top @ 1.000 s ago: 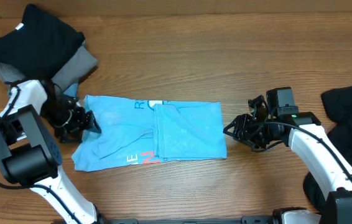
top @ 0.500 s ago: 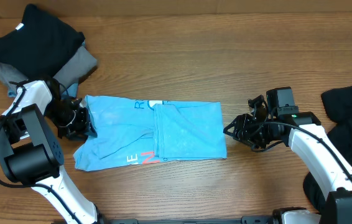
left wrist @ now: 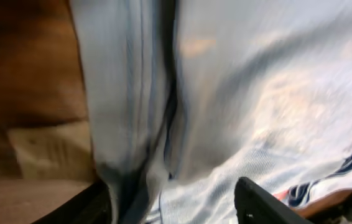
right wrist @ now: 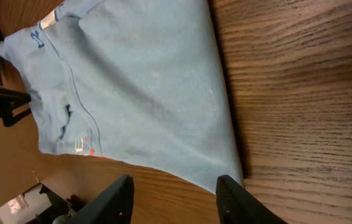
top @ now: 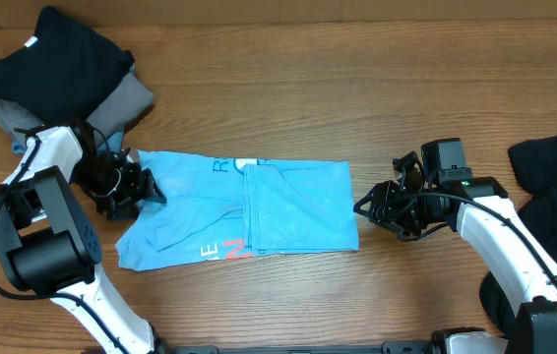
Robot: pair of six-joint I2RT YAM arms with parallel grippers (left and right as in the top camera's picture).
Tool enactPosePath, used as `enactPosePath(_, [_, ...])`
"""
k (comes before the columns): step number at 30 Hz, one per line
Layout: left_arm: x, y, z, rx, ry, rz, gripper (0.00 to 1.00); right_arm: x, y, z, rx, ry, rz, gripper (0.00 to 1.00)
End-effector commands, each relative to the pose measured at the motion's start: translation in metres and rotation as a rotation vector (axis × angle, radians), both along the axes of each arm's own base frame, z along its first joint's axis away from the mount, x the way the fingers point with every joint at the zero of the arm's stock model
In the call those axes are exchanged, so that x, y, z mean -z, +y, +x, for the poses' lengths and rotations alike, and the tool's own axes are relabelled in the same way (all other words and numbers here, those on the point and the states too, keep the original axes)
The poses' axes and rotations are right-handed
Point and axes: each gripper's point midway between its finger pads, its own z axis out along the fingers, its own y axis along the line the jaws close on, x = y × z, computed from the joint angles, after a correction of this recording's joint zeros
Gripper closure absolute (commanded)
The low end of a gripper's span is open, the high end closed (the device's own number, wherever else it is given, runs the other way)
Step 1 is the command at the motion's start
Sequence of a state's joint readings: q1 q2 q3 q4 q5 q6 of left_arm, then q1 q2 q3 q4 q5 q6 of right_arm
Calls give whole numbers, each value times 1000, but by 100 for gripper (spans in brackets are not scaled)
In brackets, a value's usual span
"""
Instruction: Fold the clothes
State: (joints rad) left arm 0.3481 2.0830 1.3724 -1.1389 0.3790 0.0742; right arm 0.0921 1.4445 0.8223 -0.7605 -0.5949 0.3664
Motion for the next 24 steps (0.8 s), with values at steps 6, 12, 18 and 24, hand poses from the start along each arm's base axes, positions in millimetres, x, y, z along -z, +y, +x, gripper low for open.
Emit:
enactPosePath(6, [41,-4,5,84,-26,65,46,-9,0,6,2,-35,2,54])
enactPosePath(12, [41,-4,-10,109,40,96,62,-9,0,5,2,-29,0,54])
enactPosePath(18, [37,0,-16,89,82,101,85,-9,0,5,2,-29,0,54])
enactPosePath(24, [2,4,-2,63,108,101,96,-6,-4,6,9,-32,-26,54])
